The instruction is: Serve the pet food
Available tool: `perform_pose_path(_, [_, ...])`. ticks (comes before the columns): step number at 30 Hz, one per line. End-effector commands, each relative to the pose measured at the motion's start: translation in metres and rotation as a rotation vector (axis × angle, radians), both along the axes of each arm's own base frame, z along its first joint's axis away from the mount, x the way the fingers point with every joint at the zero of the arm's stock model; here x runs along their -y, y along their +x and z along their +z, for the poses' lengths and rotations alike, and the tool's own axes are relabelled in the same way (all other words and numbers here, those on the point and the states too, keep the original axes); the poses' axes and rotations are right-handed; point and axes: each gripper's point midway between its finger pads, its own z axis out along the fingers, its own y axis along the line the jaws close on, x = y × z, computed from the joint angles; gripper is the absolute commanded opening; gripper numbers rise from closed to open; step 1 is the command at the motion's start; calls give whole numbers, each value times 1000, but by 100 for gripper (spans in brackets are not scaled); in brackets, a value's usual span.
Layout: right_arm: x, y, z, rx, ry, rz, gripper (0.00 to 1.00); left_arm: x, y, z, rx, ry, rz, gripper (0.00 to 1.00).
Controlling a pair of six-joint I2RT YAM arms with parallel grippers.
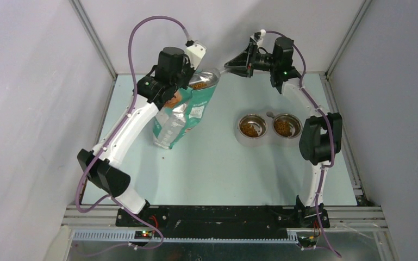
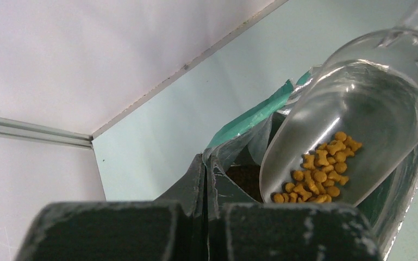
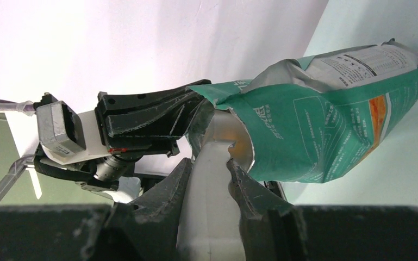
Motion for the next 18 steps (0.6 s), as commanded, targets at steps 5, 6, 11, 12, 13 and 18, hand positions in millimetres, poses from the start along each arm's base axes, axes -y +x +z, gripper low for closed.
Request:
perform_pose_path(5, [23, 8, 33, 74, 22, -43, 0, -20, -6, 35, 101, 19, 53, 0])
perform_pose_path(6, [25, 9, 34, 74, 22, -49, 0, -21, -5, 36, 101, 19, 53, 0])
perform_pose_path(11, [41, 16, 34, 58, 10, -79, 0, -23, -4, 38, 100, 27, 55, 0])
perform_pose_path(12, [43, 16, 36, 58, 10, -80, 0, -23, -4, 38, 101, 25, 56, 0])
perform_pose_path(13, [47, 16, 38, 63, 11, -87, 0, -24, -3, 37, 99, 28, 59, 0])
perform_pose_path(18, [61, 14, 45, 76, 14, -103, 0, -25, 1, 36, 98, 27, 63, 0])
